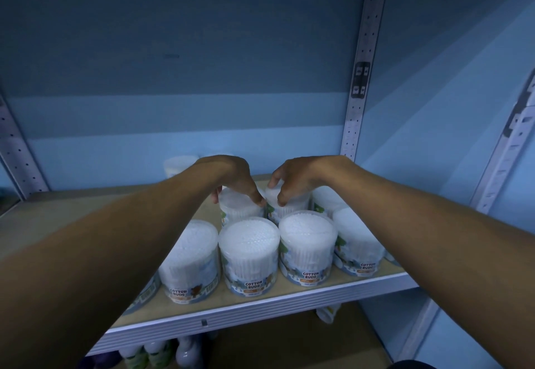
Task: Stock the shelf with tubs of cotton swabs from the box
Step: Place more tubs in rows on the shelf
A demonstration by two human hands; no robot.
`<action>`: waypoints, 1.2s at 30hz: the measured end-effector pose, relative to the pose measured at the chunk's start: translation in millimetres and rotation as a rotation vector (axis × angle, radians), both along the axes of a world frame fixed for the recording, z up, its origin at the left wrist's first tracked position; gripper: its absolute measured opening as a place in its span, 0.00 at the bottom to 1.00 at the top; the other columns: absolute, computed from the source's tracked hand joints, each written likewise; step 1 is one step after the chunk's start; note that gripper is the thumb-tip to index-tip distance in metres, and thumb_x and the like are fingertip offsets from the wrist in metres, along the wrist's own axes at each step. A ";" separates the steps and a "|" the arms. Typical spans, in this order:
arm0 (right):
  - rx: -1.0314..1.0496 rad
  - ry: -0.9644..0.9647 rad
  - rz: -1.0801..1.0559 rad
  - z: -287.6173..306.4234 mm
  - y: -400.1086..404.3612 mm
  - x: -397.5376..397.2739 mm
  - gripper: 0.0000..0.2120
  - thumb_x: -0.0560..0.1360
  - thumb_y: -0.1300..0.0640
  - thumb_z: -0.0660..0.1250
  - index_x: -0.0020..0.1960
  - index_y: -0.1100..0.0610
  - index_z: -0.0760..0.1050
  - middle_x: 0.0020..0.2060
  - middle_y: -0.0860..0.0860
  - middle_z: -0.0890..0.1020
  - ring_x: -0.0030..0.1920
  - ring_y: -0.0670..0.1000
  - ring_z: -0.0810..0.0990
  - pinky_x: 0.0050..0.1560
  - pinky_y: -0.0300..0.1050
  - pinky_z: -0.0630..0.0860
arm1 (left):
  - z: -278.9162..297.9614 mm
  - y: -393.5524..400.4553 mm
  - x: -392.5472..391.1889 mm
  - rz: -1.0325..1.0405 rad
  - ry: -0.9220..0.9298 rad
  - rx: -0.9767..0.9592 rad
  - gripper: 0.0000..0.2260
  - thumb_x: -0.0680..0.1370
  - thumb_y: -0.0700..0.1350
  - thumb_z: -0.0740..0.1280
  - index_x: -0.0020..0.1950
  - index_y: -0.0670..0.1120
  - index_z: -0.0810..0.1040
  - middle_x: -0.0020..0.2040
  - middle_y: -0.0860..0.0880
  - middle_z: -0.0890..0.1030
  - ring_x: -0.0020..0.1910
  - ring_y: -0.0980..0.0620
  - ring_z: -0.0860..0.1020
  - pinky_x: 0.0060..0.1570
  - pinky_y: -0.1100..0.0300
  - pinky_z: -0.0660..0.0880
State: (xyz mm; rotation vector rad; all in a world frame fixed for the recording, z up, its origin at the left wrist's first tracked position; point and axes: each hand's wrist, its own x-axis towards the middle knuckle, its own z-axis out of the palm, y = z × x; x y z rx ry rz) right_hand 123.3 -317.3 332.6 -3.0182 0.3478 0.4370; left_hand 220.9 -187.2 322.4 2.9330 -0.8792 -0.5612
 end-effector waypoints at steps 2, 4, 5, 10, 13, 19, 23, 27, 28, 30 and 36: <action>-0.003 0.007 0.000 -0.2 0.4 -2.2 0.29 0.72 0.45 0.71 0.72 0.41 0.70 0.70 0.43 0.72 0.66 0.50 0.74 0.67 0.49 0.73 | 0.9 0.5 -2.8 -0.005 0.001 0.007 0.36 0.65 0.64 0.76 0.66 0.44 0.74 0.65 0.43 0.74 0.50 0.41 0.83 0.50 0.52 0.82; 0.000 0.014 -0.004 -0.4 0.4 -4.6 0.29 0.72 0.45 0.71 0.72 0.41 0.70 0.70 0.43 0.72 0.67 0.51 0.73 0.67 0.49 0.72 | 1.2 1.0 -5.4 -0.007 0.002 0.015 0.36 0.66 0.64 0.76 0.65 0.44 0.74 0.65 0.43 0.74 0.49 0.41 0.83 0.50 0.52 0.82; 0.003 0.015 -0.005 -0.6 0.3 -5.7 0.28 0.73 0.44 0.70 0.72 0.41 0.70 0.70 0.43 0.72 0.68 0.51 0.73 0.67 0.49 0.72 | 1.3 1.4 -6.7 -0.009 0.000 0.019 0.36 0.66 0.65 0.75 0.65 0.44 0.74 0.65 0.43 0.75 0.49 0.41 0.83 0.50 0.53 0.82; 0.026 0.012 -0.017 -0.3 0.5 -9.7 0.27 0.74 0.43 0.68 0.72 0.40 0.70 0.72 0.43 0.70 0.71 0.50 0.71 0.68 0.48 0.69 | 1.1 3.4 -10.0 -0.011 -0.015 0.026 0.36 0.66 0.68 0.73 0.64 0.44 0.75 0.64 0.43 0.75 0.47 0.42 0.84 0.51 0.52 0.81; 0.031 0.013 -0.017 1.3 1.7 -12.2 0.27 0.75 0.43 0.68 0.73 0.41 0.70 0.73 0.44 0.70 0.71 0.50 0.71 0.68 0.47 0.69 | 1.1 4.1 -12.0 -0.007 -0.017 0.018 0.37 0.67 0.68 0.72 0.66 0.44 0.74 0.64 0.43 0.75 0.47 0.42 0.84 0.51 0.52 0.81; 0.040 0.014 -0.023 2.9 3.8 -16.8 0.27 0.76 0.43 0.68 0.73 0.42 0.70 0.74 0.44 0.70 0.72 0.51 0.70 0.70 0.48 0.68 | 1.0 6.0 -14.3 -0.007 -0.010 0.017 0.36 0.67 0.67 0.72 0.65 0.45 0.75 0.63 0.43 0.76 0.48 0.43 0.84 0.50 0.52 0.82; 0.045 0.017 -0.024 2.4 4.0 -18.1 0.27 0.76 0.43 0.68 0.74 0.42 0.69 0.74 0.44 0.69 0.73 0.51 0.69 0.71 0.48 0.67 | 0.7 8.0 -16.1 -0.011 -0.007 0.009 0.35 0.68 0.67 0.72 0.65 0.44 0.75 0.63 0.42 0.76 0.49 0.43 0.83 0.48 0.53 0.82; 0.014 0.013 -0.011 -0.6 2.6 -16.9 0.27 0.77 0.41 0.66 0.74 0.42 0.69 0.74 0.44 0.69 0.73 0.51 0.69 0.72 0.49 0.67 | 1.7 10.2 -18.1 -0.012 -0.014 0.002 0.35 0.68 0.68 0.71 0.65 0.44 0.74 0.62 0.43 0.76 0.48 0.43 0.84 0.51 0.53 0.82; 0.013 0.010 -0.011 -1.1 2.1 -16.9 0.26 0.77 0.41 0.65 0.74 0.41 0.69 0.74 0.44 0.69 0.73 0.51 0.69 0.72 0.49 0.67 | 1.9 10.8 -18.4 -0.010 -0.016 -0.001 0.35 0.68 0.68 0.70 0.65 0.44 0.74 0.63 0.43 0.76 0.48 0.43 0.84 0.51 0.53 0.82; 0.012 -0.007 -0.008 -1.0 1.3 -16.4 0.26 0.77 0.40 0.65 0.74 0.41 0.69 0.73 0.44 0.70 0.72 0.51 0.69 0.70 0.48 0.67 | 2.8 12.6 -18.8 -0.011 -0.019 -0.009 0.35 0.69 0.67 0.70 0.66 0.45 0.74 0.63 0.43 0.76 0.49 0.43 0.83 0.50 0.53 0.82; 0.013 -0.097 -0.013 -0.7 2.6 -6.2 0.24 0.77 0.39 0.64 0.72 0.41 0.70 0.71 0.44 0.71 0.70 0.51 0.71 0.69 0.48 0.68 | 9.7 25.6 -14.7 -0.037 -0.073 -0.087 0.31 0.71 0.64 0.71 0.67 0.48 0.74 0.61 0.47 0.78 0.47 0.48 0.81 0.49 0.54 0.82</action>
